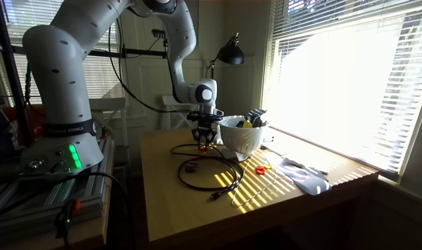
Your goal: Pick up the orange and yellow objects and put them in the bowl
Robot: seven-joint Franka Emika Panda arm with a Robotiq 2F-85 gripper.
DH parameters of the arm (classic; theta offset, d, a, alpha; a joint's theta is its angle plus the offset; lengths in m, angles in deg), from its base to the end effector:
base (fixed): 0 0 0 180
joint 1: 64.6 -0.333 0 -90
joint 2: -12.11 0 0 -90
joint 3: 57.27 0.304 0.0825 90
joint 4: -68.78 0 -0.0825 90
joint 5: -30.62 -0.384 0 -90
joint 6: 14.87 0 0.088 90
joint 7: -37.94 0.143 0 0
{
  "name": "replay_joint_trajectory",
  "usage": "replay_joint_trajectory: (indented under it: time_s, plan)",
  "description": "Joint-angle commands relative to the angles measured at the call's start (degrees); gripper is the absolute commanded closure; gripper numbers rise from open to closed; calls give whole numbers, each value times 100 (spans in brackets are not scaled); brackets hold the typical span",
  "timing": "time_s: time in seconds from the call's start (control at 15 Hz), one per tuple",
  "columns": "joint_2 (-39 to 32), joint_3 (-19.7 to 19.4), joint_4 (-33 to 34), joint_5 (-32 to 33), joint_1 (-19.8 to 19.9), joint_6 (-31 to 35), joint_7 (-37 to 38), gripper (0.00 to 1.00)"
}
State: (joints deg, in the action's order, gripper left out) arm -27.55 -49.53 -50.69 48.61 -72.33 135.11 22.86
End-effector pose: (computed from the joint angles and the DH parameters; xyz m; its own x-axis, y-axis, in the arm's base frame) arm 0.5150 0.1537 0.0334 0.6937 0.7048 -0.1488 0.7116 -0.7025 -0.0099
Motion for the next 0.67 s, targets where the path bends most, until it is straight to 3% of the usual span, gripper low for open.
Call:
replay_joint_trajectory:
  time_s: [0.0,0.27,0.6]
  plan:
    - [300,-70,-179,418,-372,-463,-298,89]
    - [1084,-381,-956,1399,-970,-241,67,89]
    - [2189,-1027,-1851,3396,-1510,331,1871,89]
